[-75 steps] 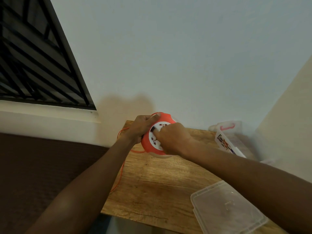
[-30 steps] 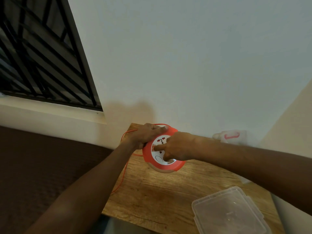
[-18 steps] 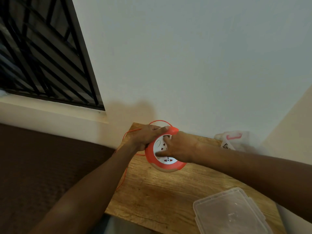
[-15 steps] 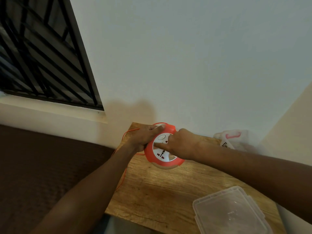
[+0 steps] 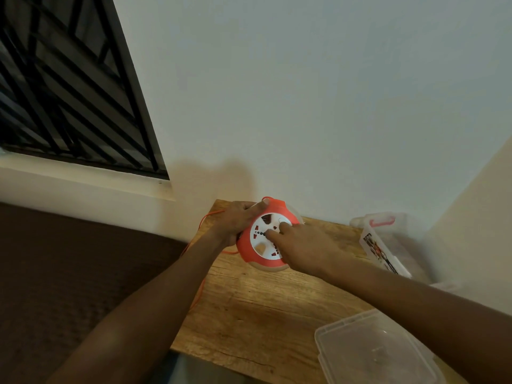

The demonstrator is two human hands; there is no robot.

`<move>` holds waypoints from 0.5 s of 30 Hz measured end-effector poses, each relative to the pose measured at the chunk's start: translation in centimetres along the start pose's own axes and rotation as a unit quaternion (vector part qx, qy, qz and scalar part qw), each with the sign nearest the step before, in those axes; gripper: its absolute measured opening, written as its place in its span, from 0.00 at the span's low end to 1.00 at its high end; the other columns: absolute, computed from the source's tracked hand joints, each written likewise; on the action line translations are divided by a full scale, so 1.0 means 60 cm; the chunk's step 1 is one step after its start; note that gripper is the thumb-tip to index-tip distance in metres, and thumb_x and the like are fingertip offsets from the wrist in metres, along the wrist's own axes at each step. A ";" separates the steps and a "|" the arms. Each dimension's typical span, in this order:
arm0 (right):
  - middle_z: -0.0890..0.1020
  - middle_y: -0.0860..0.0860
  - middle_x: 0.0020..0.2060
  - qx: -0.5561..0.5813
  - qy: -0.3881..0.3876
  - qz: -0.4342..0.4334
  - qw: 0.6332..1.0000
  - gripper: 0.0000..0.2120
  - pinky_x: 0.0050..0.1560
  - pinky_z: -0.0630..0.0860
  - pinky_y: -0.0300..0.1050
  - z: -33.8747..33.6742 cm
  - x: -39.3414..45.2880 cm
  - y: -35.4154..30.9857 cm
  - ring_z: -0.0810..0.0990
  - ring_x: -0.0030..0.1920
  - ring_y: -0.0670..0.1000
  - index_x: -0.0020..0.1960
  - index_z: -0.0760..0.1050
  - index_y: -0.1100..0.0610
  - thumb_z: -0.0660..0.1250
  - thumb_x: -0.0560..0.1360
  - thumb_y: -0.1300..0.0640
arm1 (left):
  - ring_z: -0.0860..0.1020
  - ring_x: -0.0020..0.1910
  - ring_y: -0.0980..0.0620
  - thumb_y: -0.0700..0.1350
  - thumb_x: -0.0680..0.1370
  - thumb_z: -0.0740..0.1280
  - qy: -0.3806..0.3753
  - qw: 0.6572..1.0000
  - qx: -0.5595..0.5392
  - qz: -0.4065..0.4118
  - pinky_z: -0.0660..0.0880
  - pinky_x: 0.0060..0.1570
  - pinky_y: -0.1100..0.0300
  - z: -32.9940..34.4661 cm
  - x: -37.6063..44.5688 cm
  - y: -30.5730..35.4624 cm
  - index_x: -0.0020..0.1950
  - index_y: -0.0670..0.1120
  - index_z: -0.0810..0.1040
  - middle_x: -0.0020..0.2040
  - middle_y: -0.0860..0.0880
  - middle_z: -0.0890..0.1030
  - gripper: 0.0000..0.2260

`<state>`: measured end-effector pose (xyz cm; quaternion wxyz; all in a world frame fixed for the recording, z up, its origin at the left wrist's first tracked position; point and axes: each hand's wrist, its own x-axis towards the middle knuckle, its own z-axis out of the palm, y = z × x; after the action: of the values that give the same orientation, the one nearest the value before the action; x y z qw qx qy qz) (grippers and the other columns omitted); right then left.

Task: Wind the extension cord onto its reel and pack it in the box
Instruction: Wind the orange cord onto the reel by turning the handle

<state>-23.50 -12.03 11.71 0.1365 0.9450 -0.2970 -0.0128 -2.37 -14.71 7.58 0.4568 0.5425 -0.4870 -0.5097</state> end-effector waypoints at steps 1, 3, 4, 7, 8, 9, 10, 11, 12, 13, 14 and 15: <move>0.76 0.59 0.62 -0.024 -0.018 -0.050 0.998 0.27 0.40 0.81 0.53 -0.004 -0.002 0.009 0.82 0.50 0.59 0.70 0.68 0.51 0.73 0.73 0.57 | 0.89 0.41 0.44 0.69 0.69 0.75 -0.003 1.000 0.001 -0.002 0.84 0.36 0.56 -0.002 0.001 0.001 0.45 0.52 0.89 0.45 0.45 0.90 0.21; 0.68 0.61 0.69 -0.067 -0.045 -0.132 0.988 0.23 0.41 0.82 0.56 -0.012 -0.004 0.026 0.78 0.56 0.62 0.68 0.71 0.50 0.70 0.75 0.61 | 0.89 0.40 0.43 0.72 0.64 0.76 -0.006 1.000 0.006 -0.006 0.85 0.36 0.55 -0.006 0.005 0.002 0.42 0.52 0.89 0.44 0.44 0.90 0.24; 0.63 0.62 0.73 -0.084 -0.055 -0.160 0.982 0.23 0.43 0.82 0.59 -0.015 -0.005 0.032 0.76 0.60 0.63 0.69 0.71 0.49 0.69 0.76 0.61 | 0.89 0.40 0.43 0.73 0.62 0.76 -0.008 1.000 0.010 -0.006 0.85 0.36 0.55 -0.007 0.006 0.003 0.42 0.53 0.89 0.44 0.44 0.90 0.25; 0.57 0.61 0.77 -0.116 -0.086 -0.205 0.968 0.24 0.48 0.81 0.62 -0.030 -0.001 0.038 0.73 0.64 0.65 0.72 0.67 0.46 0.67 0.79 0.59 | 0.89 0.39 0.46 0.76 0.61 0.74 -0.024 0.999 0.036 -0.003 0.83 0.34 0.60 -0.008 0.010 0.003 0.42 0.56 0.89 0.42 0.47 0.90 0.25; 0.57 0.61 0.77 -0.122 -0.094 -0.215 0.964 0.26 0.49 0.81 0.61 -0.038 0.003 0.037 0.74 0.64 0.65 0.73 0.66 0.45 0.68 0.78 0.58 | 0.89 0.38 0.47 0.77 0.61 0.74 -0.026 0.999 0.043 -0.004 0.83 0.34 0.61 -0.008 0.011 0.003 0.41 0.57 0.88 0.41 0.48 0.90 0.25; 0.57 0.61 0.77 -0.128 -0.102 -0.220 0.962 0.28 0.49 0.81 0.60 -0.044 0.007 0.037 0.74 0.64 0.65 0.74 0.64 0.44 0.69 0.78 0.57 | 0.89 0.38 0.47 0.77 0.61 0.73 -0.028 0.998 0.047 -0.007 0.83 0.34 0.61 -0.009 0.012 0.002 0.41 0.57 0.88 0.41 0.48 0.90 0.25; 0.57 0.61 0.77 -0.134 -0.109 -0.221 0.960 0.30 0.50 0.81 0.59 -0.049 0.011 0.036 0.74 0.64 0.65 0.75 0.63 0.43 0.71 0.77 0.56 | 0.89 0.39 0.47 0.76 0.61 0.74 -0.030 0.998 0.050 -0.011 0.83 0.35 0.61 -0.010 0.013 0.002 0.41 0.56 0.89 0.42 0.48 0.90 0.25; 0.57 0.61 0.77 -0.139 -0.112 -0.219 0.959 0.32 0.50 0.81 0.58 -0.054 0.015 0.034 0.74 0.64 0.65 0.75 0.61 0.43 0.72 0.76 0.55 | 0.89 0.39 0.46 0.76 0.62 0.74 -0.035 0.998 0.051 -0.014 0.83 0.35 0.60 -0.010 0.015 0.002 0.42 0.56 0.89 0.42 0.47 0.90 0.25; 0.57 0.61 0.76 -0.142 -0.116 -0.216 0.959 0.34 0.50 0.81 0.58 -0.057 0.017 0.032 0.74 0.63 0.65 0.76 0.60 0.43 0.72 0.76 0.54 | 0.89 0.40 0.46 0.75 0.63 0.74 -0.038 0.998 0.052 -0.017 0.83 0.36 0.60 -0.011 0.017 0.003 0.43 0.56 0.89 0.43 0.47 0.90 0.25; 0.57 0.61 0.76 -0.146 -0.121 -0.212 0.959 0.35 0.50 0.81 0.58 -0.058 0.019 0.028 0.74 0.63 0.65 0.76 0.59 0.43 0.72 0.75 0.54 | 0.89 0.40 0.45 0.75 0.63 0.74 -0.039 0.998 0.053 -0.019 0.84 0.36 0.59 -0.012 0.018 0.004 0.43 0.55 0.89 0.43 0.47 0.90 0.25; 0.58 0.62 0.75 -0.151 -0.127 -0.206 0.958 0.35 0.49 0.81 0.58 -0.059 0.020 0.022 0.74 0.62 0.65 0.76 0.59 0.43 0.73 0.75 0.54 | 0.89 0.40 0.45 0.74 0.63 0.74 -0.040 0.998 0.054 -0.021 0.84 0.36 0.59 -0.014 0.018 0.006 0.44 0.55 0.89 0.43 0.46 0.90 0.25; 0.58 0.62 0.75 -0.156 -0.130 -0.194 0.960 0.36 0.49 0.81 0.57 -0.059 0.022 0.017 0.75 0.61 0.65 0.76 0.57 0.42 0.72 0.75 0.53 | 0.89 0.40 0.45 0.74 0.64 0.75 -0.040 0.998 0.053 -0.023 0.84 0.36 0.59 -0.014 0.018 0.008 0.44 0.55 0.89 0.43 0.46 0.90 0.24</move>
<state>-22.63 -12.67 15.48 0.2370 0.9417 -0.1175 -0.2080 -1.53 -15.85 7.97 0.3954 0.5564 -0.5185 -0.5150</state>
